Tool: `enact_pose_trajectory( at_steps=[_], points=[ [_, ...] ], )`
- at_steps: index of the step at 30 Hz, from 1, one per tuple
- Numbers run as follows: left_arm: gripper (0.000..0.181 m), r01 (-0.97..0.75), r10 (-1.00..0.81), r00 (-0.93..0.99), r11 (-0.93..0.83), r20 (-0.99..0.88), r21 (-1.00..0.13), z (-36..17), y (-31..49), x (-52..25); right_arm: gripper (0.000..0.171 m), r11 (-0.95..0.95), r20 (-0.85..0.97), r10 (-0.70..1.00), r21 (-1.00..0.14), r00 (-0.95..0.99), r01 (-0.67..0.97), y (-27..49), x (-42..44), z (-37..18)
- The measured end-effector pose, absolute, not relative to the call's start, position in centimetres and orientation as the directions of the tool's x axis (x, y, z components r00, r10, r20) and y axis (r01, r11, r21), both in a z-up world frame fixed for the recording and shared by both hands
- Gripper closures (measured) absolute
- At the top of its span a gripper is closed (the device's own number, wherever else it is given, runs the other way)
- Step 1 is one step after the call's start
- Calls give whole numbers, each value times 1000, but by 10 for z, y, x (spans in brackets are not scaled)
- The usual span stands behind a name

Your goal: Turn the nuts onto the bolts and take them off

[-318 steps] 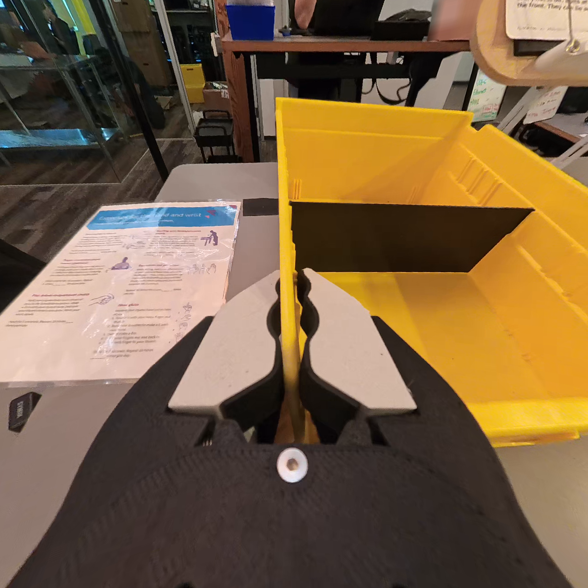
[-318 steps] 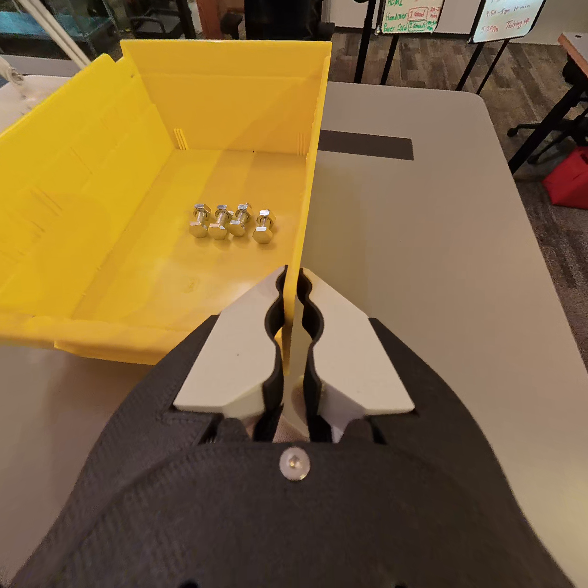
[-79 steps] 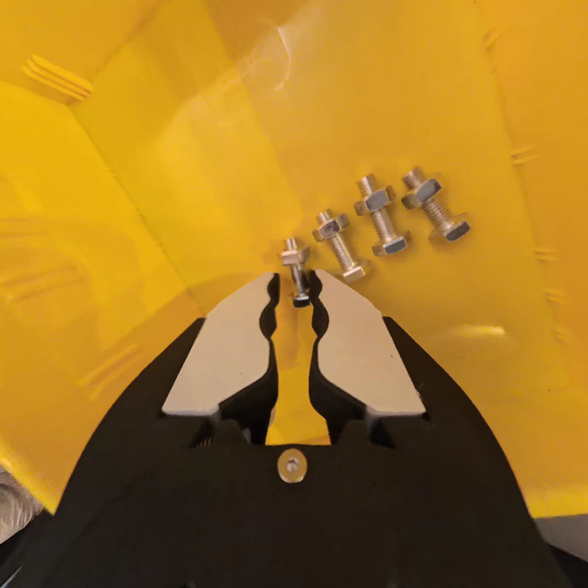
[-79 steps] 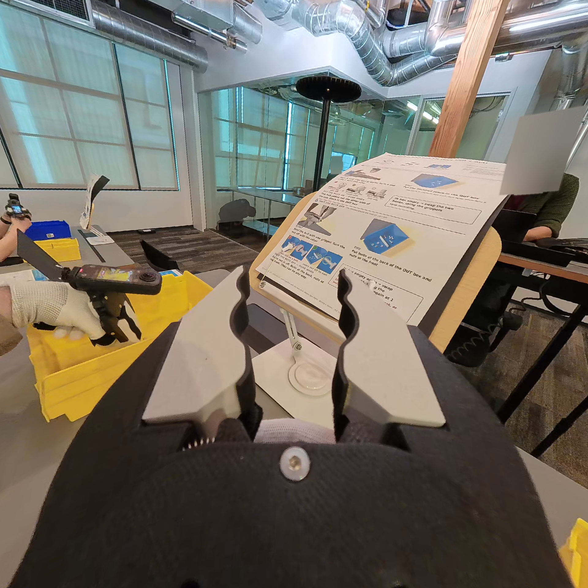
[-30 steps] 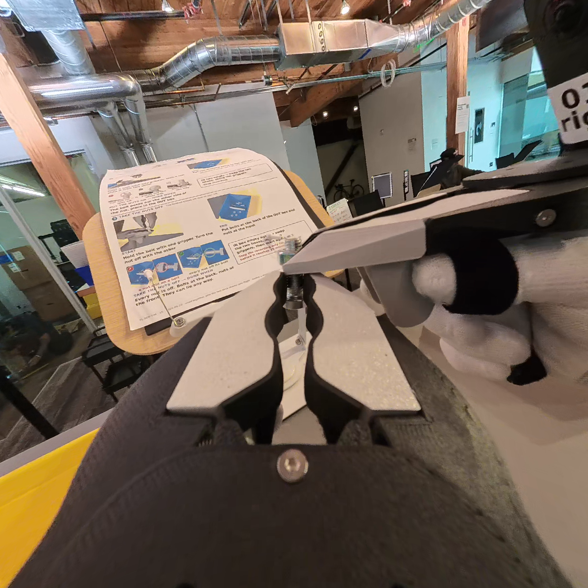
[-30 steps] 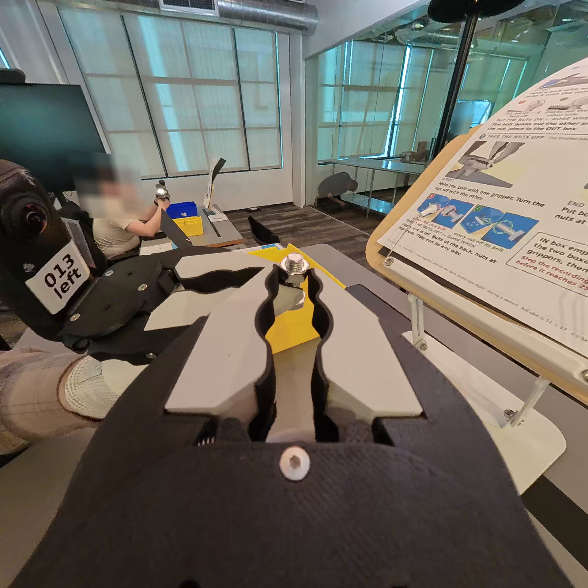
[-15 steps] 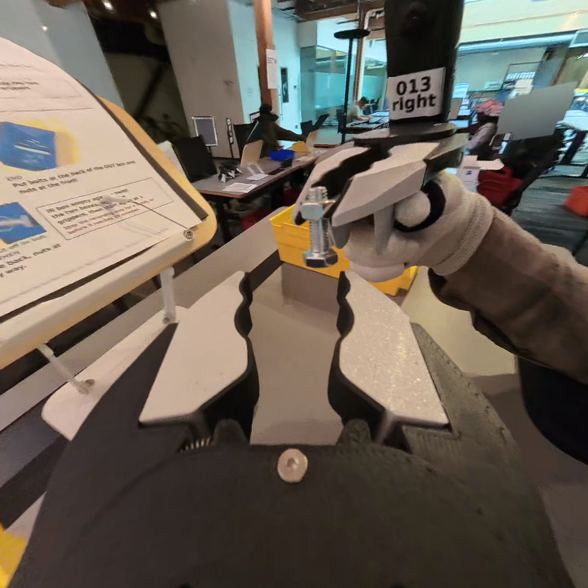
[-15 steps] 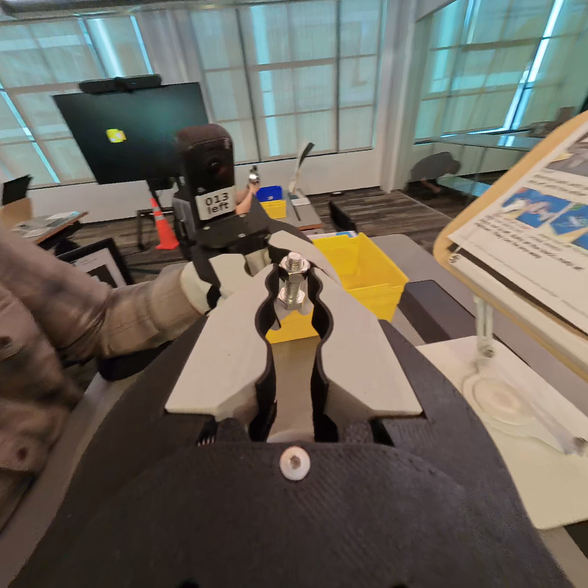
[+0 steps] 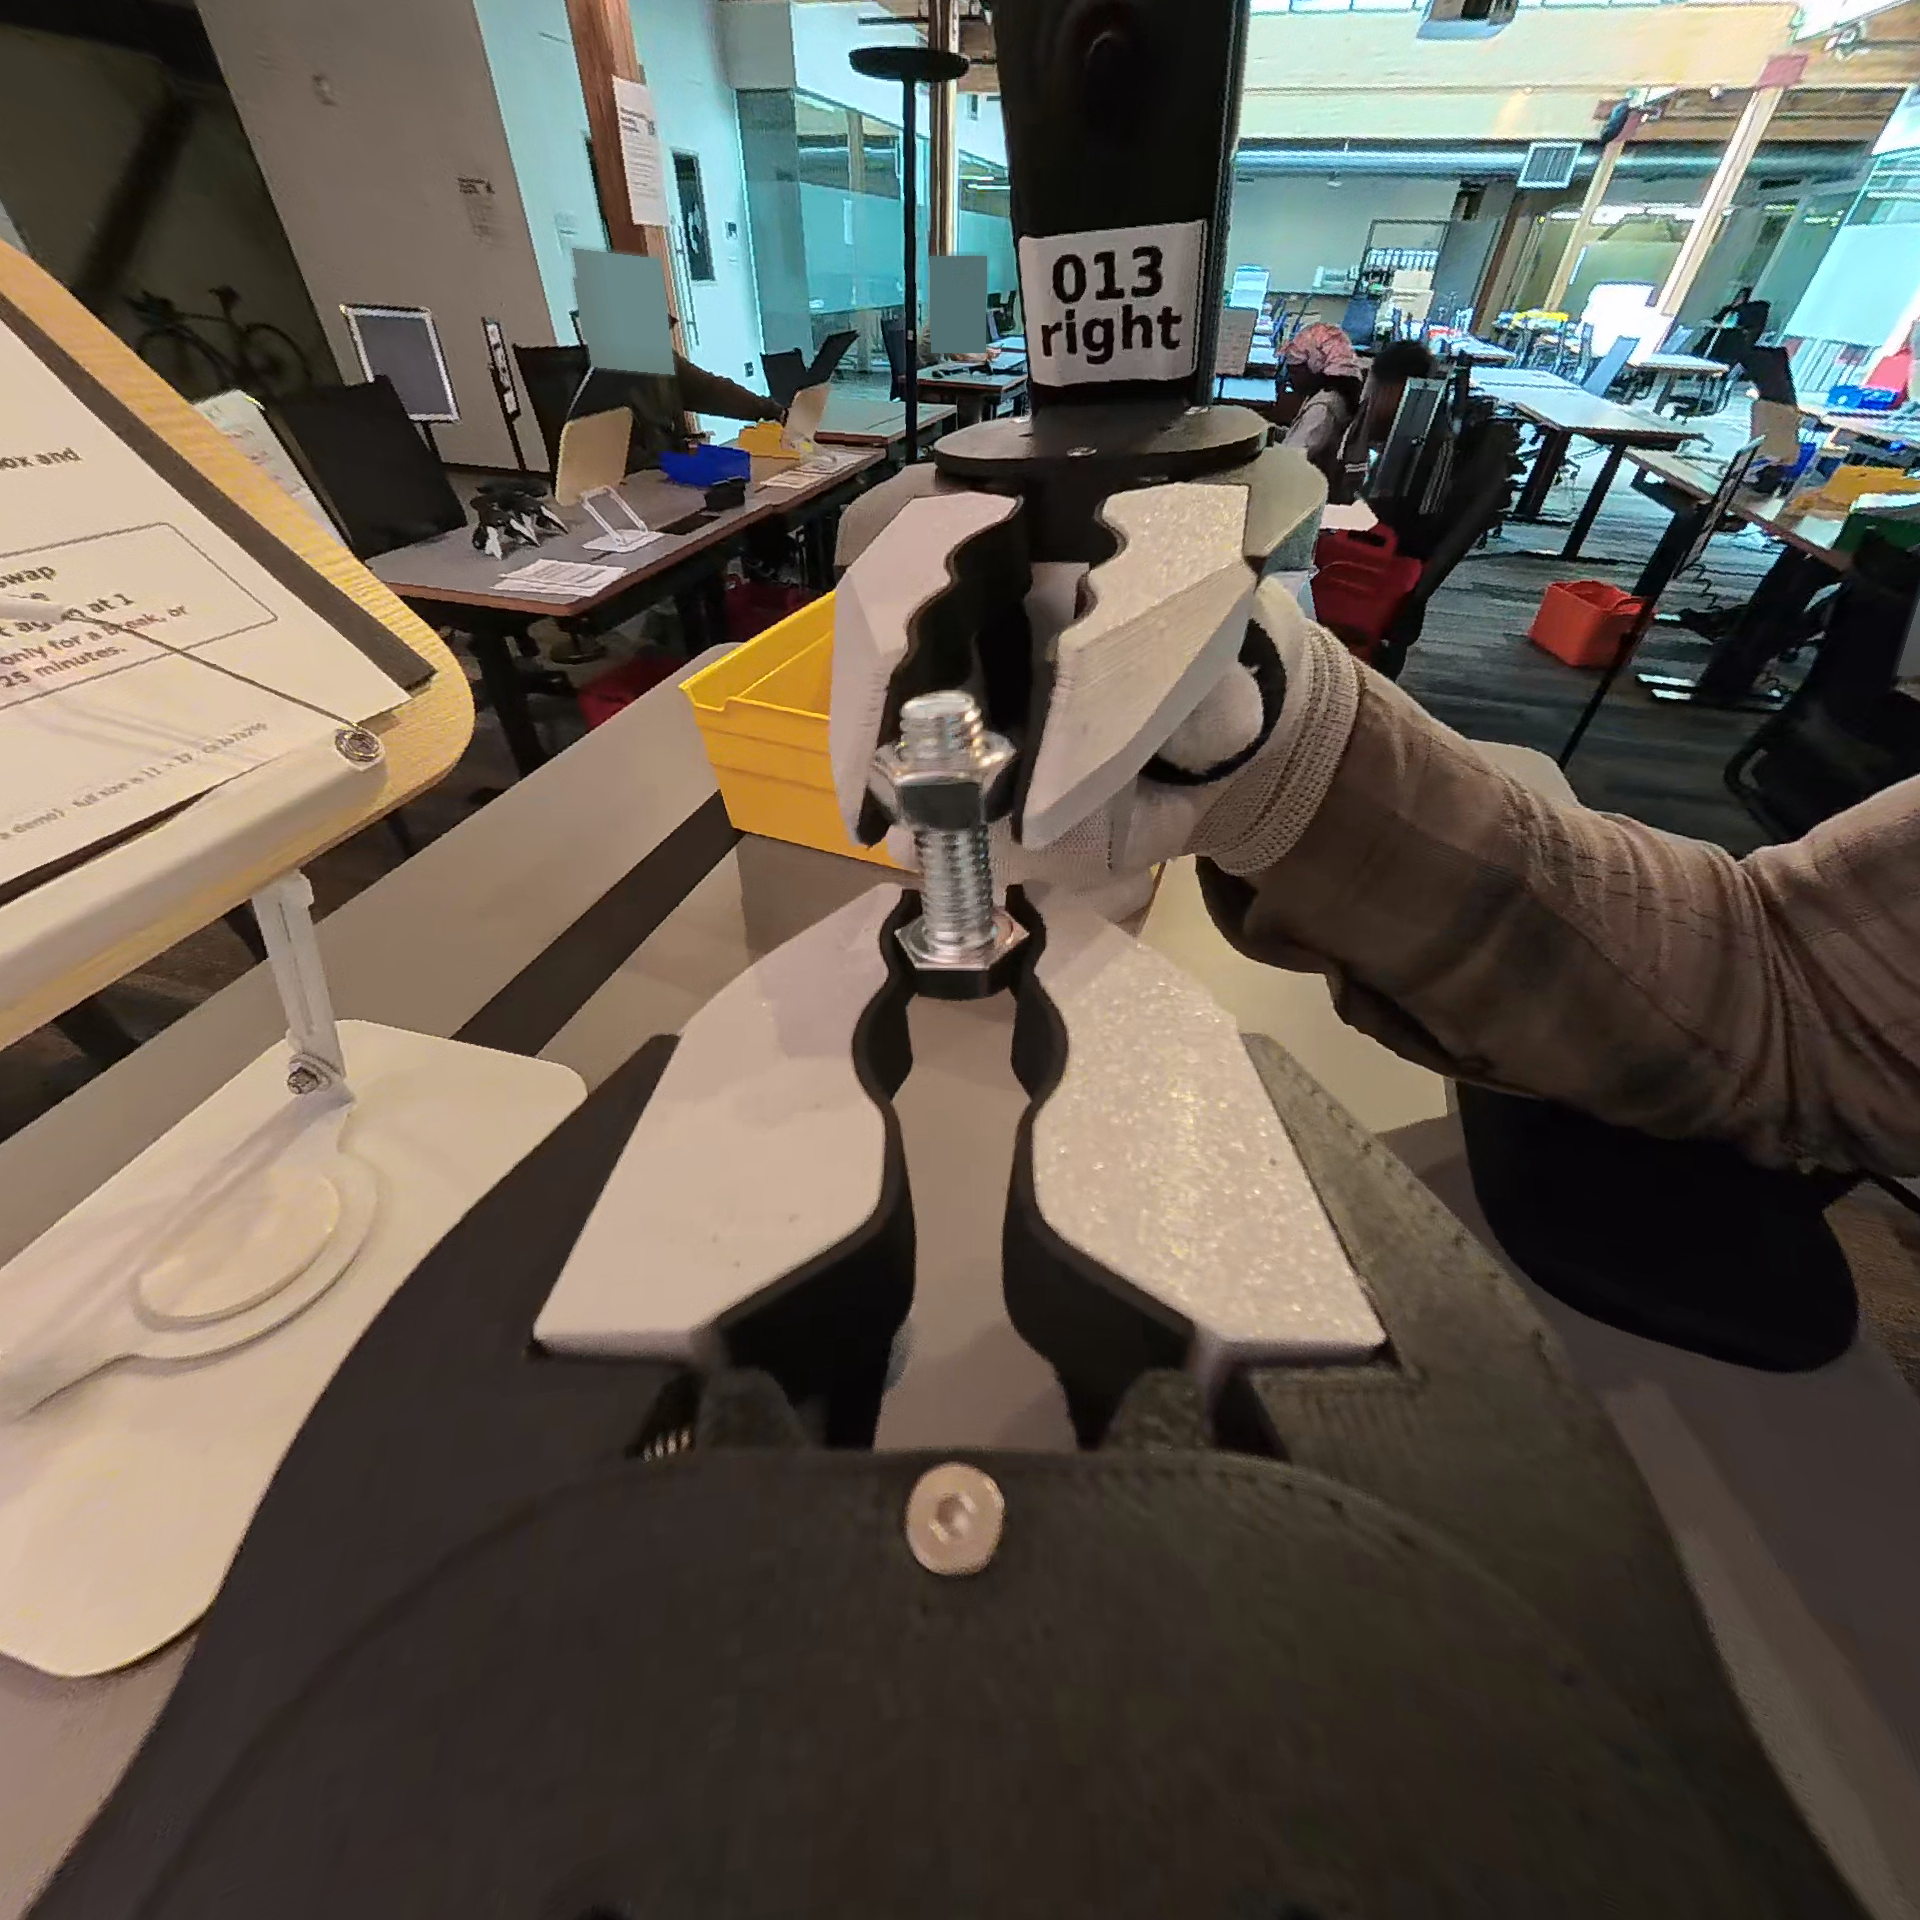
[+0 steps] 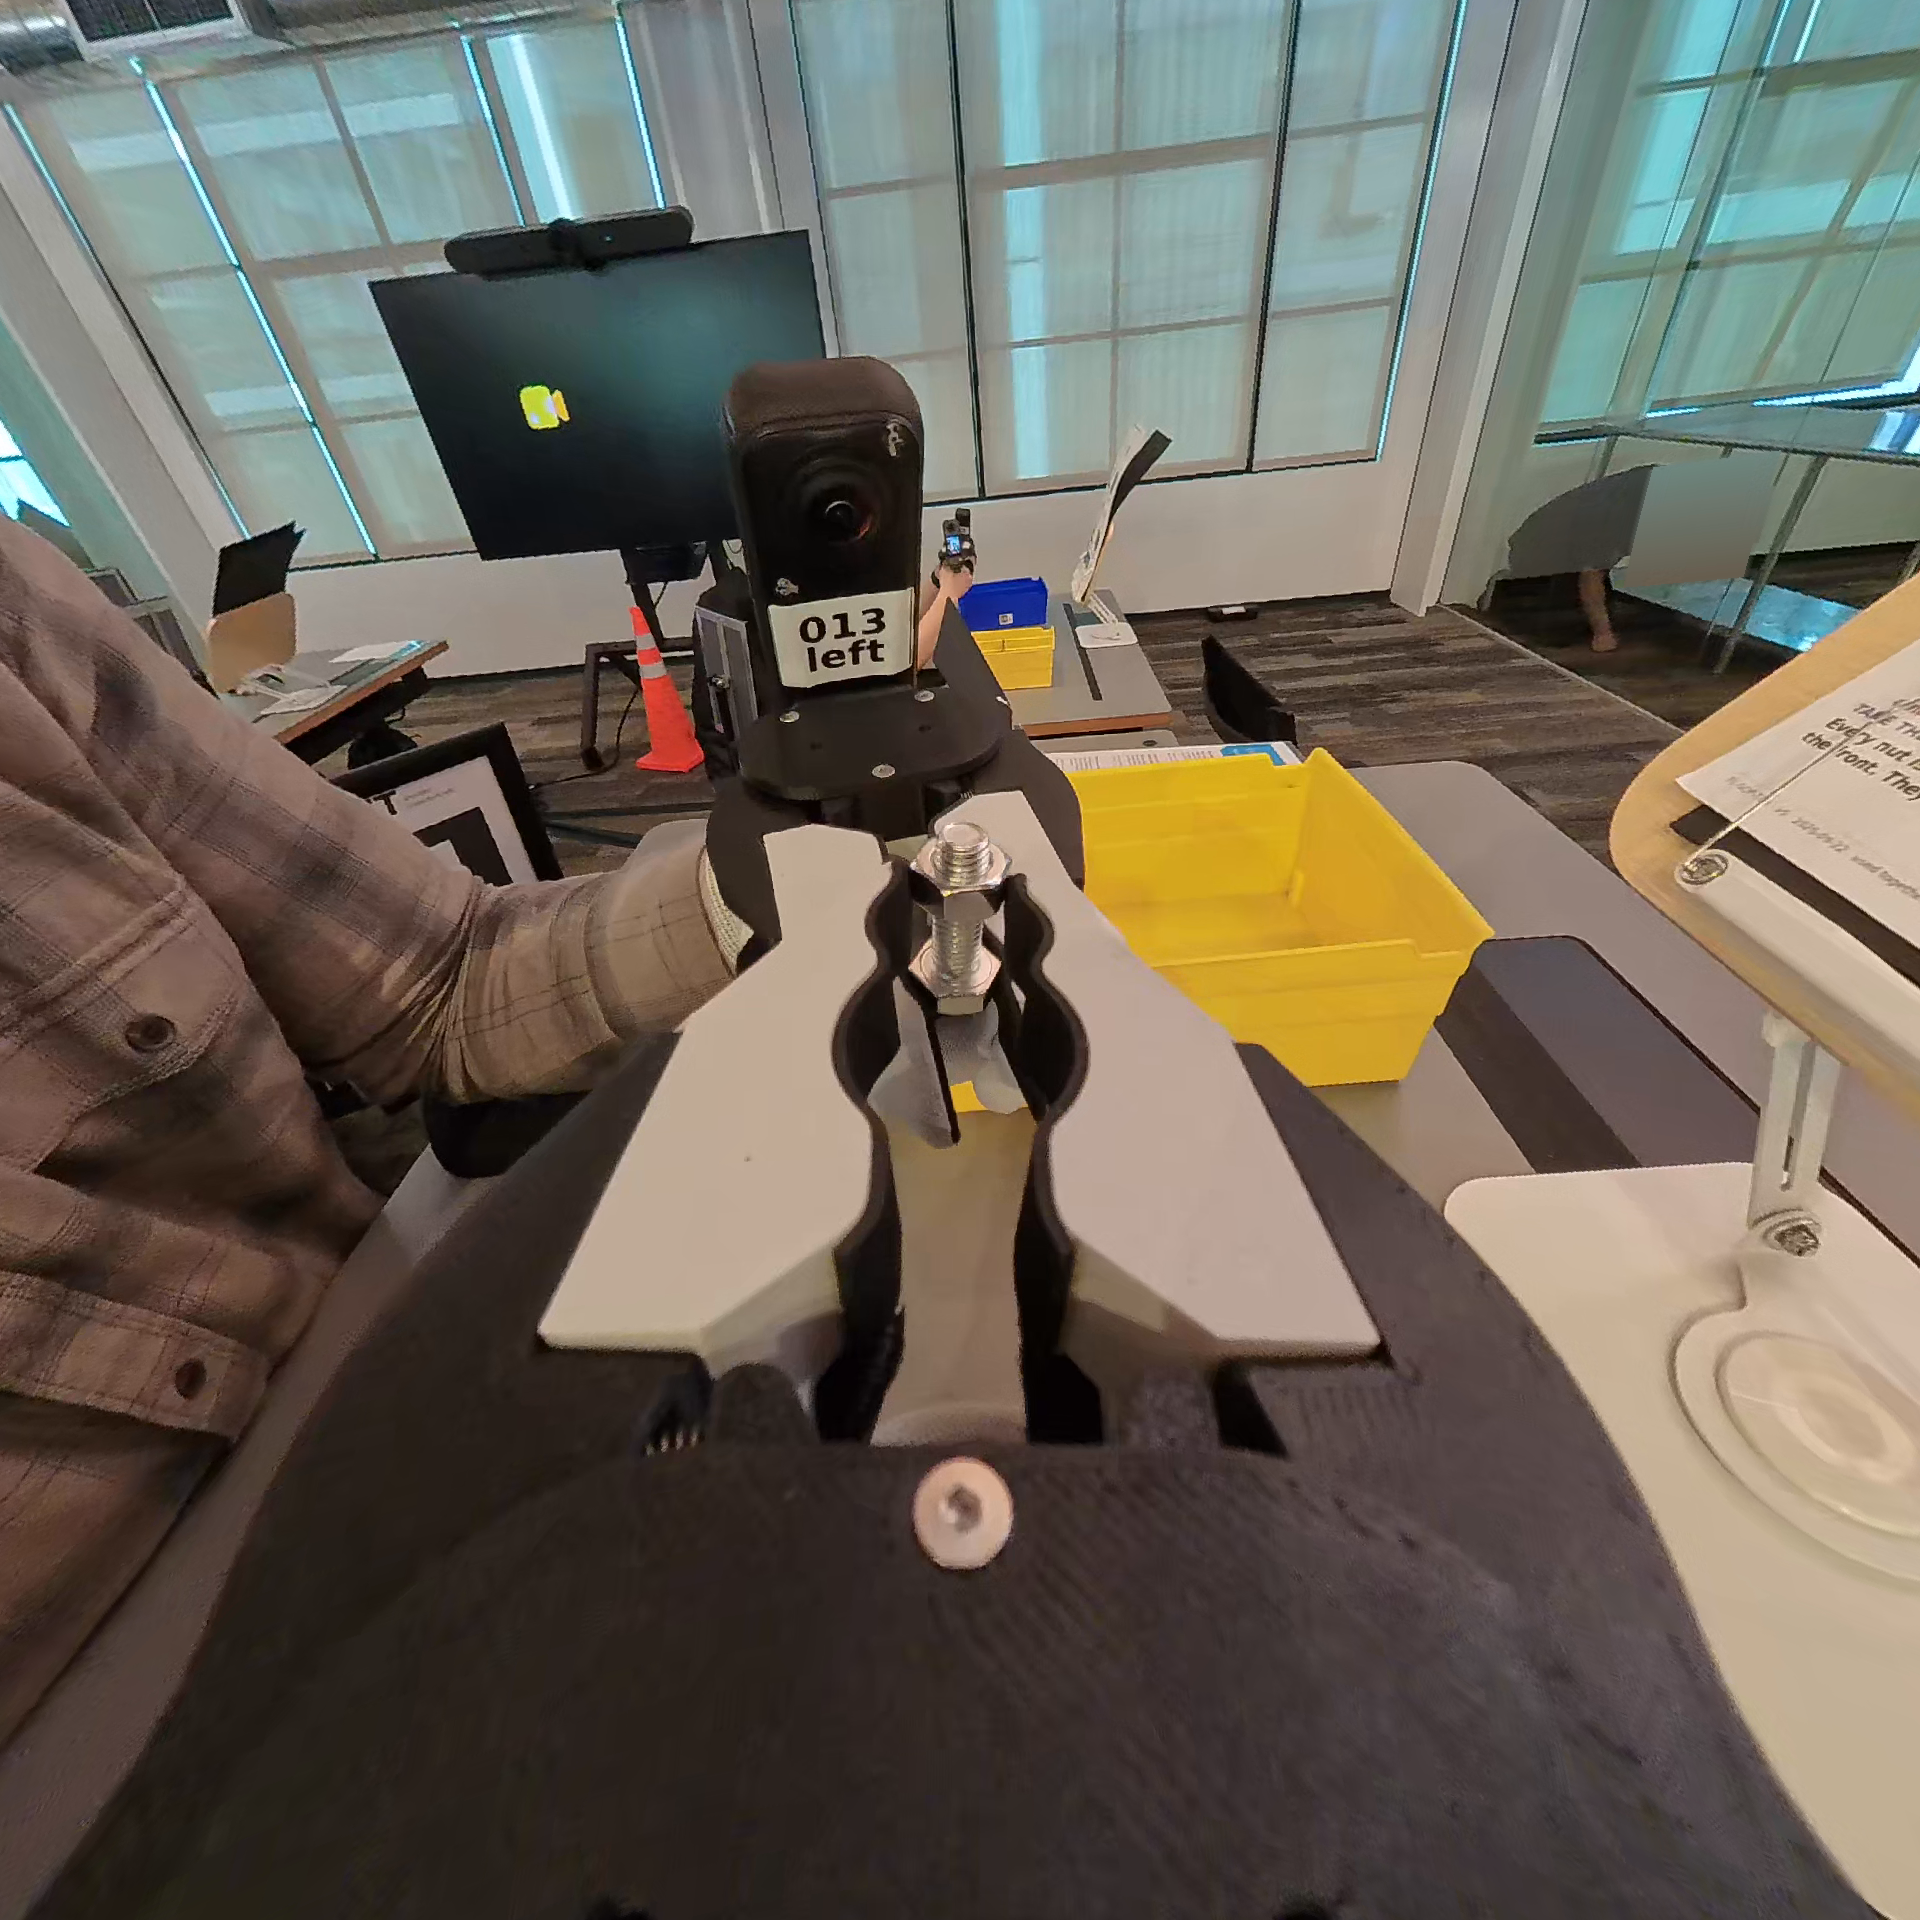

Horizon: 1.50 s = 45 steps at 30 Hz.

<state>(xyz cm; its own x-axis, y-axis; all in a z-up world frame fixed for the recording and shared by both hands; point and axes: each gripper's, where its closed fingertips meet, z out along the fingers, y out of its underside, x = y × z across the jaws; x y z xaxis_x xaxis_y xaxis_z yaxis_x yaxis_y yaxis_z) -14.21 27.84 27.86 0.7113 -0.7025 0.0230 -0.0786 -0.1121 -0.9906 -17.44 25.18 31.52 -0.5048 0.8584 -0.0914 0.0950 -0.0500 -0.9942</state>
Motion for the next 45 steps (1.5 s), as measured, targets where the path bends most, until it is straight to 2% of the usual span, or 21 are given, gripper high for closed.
enact_pose_trajectory(
  at_steps=[3,5,12,15,17,21,24,28,30,31,34,37,40,45],
  points=[
    [158,-49,-710,703,-104,40,-993,282,278,-140,156,-44,-87,858,-994,-506,96,251,-175,314],
    [166,-59,-707,707,-103,31,-993,281,279,-140,156,-39,-83,858,-994,-507,97,251,-174,314],
    [167,-76,-661,751,-74,-8,-994,283,284,-146,155,-40,-72,878,-996,-473,76,256,-177,316],
    [167,-79,-551,833,-37,-46,-996,287,297,-160,120,-19,-47,928,-997,-369,78,271,-182,319],
    [167,-87,-469,880,-7,-74,-996,290,303,-168,115,7,-13,964,-997,-265,73,285,-184,324],
    [166,-144,-195,970,7,-142,-990,289,318,-193,123,15,5,992,-997,-129,81,294,-191,331],
    [166,-216,-63,974,5,-216,-976,285,321,-204,133,-13,-20,997,-996,-78,90,288,-204,329],
    [166,-225,20,974,10,-225,-974,284,321,-209,139,-35,-35,999,-993,7,114,291,-220,313],
    [166,-203,25,979,0,-203,-979,282,322,-211,154,-40,-40,999,-995,-3,92,286,-225,311],
    [166,-199,30,980,9,-198,-980,282,322,-213,154,-25,-24,1000,-996,13,82,287,-226,312],
    [166,-204,15,979,17,-204,-979,285,321,-212,154,-11,-11,1000,-999,-1,47,285,-226,315],
    [166,-169,-80,982,35,-171,-985,288,319,-203,154,9,7,999,-999,-49,34,282,-222,319],
    [166,-142,-223,963,62,-152,-988,294,315,-188,154,29,25,989,-999,-146,28,275,-213,325],
    [167,-106,-558,819,80,-132,-991,298,291,-145,154,41,16,892,-998,-452,44,252,-182,329]
  ],
)
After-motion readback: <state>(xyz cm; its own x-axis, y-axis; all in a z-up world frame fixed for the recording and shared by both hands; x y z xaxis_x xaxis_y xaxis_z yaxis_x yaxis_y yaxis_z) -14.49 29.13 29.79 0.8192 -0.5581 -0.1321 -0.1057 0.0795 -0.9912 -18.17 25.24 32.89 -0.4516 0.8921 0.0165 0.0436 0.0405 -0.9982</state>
